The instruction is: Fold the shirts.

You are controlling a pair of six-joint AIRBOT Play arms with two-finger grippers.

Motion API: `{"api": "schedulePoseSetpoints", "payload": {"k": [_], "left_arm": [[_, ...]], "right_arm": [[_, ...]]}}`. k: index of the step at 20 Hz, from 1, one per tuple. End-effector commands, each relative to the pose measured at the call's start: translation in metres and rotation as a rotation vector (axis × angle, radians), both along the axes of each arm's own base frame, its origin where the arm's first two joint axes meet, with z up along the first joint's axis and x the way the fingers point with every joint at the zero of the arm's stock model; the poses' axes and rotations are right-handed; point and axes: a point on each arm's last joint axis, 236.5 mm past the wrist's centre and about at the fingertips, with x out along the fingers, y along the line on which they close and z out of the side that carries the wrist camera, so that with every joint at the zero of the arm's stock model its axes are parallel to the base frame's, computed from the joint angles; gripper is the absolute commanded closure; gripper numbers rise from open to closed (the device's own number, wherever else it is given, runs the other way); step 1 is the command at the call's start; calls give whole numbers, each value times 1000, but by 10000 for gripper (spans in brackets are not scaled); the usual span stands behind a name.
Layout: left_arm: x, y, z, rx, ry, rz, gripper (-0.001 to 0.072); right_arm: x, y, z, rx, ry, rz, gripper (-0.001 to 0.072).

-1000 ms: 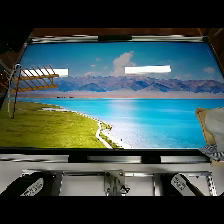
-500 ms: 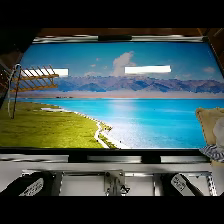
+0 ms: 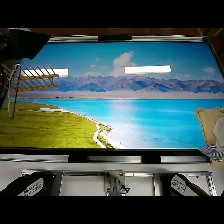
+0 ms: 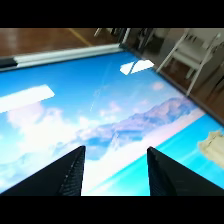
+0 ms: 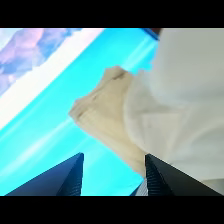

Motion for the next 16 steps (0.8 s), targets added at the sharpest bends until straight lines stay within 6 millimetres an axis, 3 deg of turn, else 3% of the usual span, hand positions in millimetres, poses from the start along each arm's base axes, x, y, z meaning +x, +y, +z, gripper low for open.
{"api": "schedulePoseSetpoints", "payload": {"k": [1,4,5,6,7,8,10,12,14,16], "left_arm": [[8,14,-42,133,115,69,265],[10,13,-84,209,261,94,272],[13,12,-103,239,326,111,376],[15,12,-123,268,398,144,429],[17,12,-147,309,477,179,433],[17,13,-175,378,556,209,432],[8,15,-226,526,696,224,425],[-4,10,-259,593,812,194,286],[-7,10,-269,610,848,187,286],[-3,13,-268,605,837,194,287]], "right_arm": [[55,69,-37,73,97,239,201],[96,126,-70,93,176,408,201],[108,147,-81,95,198,463,201],[118,169,-90,106,209,519,200],[129,195,-100,135,214,583,188],[136,222,-111,182,217,648,123],[144,261,-130,267,240,736,123],[147,282,-149,324,278,779,123],[150,297,-166,387,303,806,123],[156,298,-179,394,313,803,123]]}}
